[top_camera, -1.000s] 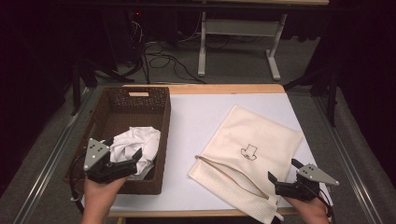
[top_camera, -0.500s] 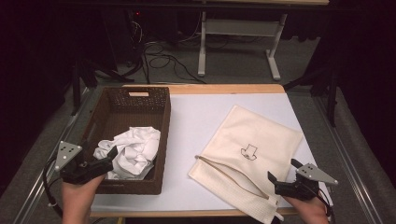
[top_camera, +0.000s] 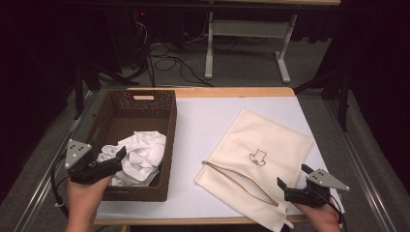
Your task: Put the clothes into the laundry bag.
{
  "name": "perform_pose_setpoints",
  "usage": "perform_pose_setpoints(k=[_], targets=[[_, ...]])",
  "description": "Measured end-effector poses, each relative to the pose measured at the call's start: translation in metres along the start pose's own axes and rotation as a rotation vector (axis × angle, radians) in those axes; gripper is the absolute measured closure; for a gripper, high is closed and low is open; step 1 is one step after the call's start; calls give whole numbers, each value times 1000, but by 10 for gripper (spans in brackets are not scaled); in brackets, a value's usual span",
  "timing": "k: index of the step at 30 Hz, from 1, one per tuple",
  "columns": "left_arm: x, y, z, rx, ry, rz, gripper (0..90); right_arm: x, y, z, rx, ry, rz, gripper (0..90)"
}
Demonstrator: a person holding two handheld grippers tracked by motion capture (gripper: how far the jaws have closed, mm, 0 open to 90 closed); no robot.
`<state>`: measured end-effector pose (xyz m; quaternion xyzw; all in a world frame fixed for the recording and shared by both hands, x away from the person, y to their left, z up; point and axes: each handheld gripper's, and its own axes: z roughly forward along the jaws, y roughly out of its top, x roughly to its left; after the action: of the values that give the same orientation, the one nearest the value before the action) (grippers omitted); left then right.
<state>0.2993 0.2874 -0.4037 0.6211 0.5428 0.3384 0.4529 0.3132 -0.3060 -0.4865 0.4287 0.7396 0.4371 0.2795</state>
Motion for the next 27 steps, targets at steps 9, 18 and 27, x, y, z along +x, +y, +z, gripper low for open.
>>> perform_pose_setpoints(k=[9,18,27], targets=[[3,16,28,38,20,60,35,-1,0,1,3,5,-5,2],[7,5,51,77,-33,24,72,-1,-1,1,6,3,-5,2],[8,2,65,233,-45,15,47,1,0,2,11,5,-12,2]])
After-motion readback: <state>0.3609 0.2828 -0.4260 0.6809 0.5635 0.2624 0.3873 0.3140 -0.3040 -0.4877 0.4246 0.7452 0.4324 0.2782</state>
